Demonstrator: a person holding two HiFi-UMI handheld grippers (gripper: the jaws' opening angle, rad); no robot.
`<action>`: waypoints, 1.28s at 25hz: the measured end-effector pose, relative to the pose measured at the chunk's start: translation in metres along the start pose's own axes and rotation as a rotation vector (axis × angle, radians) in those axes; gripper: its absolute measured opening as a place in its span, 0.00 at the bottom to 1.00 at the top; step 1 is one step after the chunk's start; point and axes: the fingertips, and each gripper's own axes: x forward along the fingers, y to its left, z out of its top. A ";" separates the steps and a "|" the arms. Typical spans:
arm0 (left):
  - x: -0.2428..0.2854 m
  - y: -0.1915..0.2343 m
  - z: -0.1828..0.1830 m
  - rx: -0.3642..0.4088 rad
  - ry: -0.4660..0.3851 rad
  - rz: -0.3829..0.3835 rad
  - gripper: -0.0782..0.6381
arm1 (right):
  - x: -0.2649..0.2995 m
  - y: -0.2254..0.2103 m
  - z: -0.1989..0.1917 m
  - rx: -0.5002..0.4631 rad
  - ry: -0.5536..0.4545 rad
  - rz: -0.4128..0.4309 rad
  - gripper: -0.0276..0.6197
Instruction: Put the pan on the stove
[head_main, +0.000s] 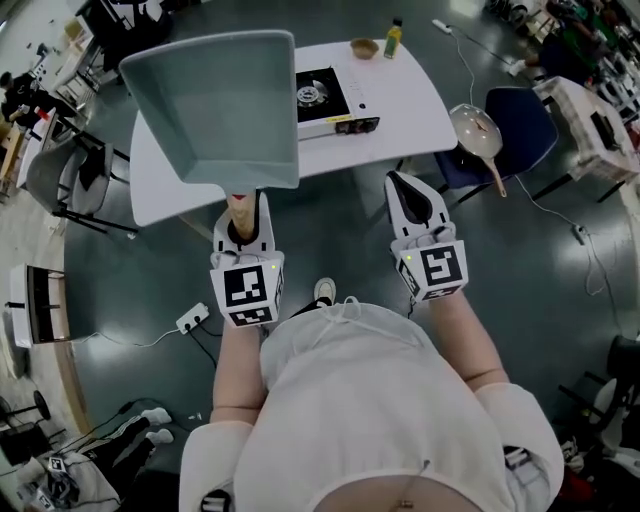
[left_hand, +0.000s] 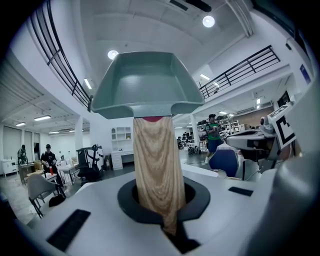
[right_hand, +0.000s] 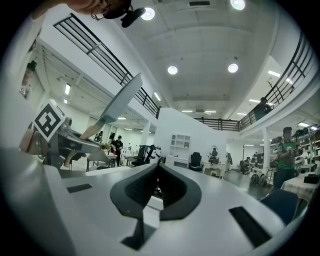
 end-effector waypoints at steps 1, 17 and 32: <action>0.016 0.010 0.002 -0.004 -0.001 -0.002 0.14 | 0.017 -0.004 0.000 0.000 -0.004 -0.002 0.05; 0.171 0.067 -0.031 -0.040 0.132 0.006 0.14 | 0.182 -0.056 -0.040 0.024 0.033 0.045 0.05; 0.295 0.011 -0.108 -0.120 0.476 0.057 0.14 | 0.300 -0.144 -0.109 0.073 0.143 0.246 0.05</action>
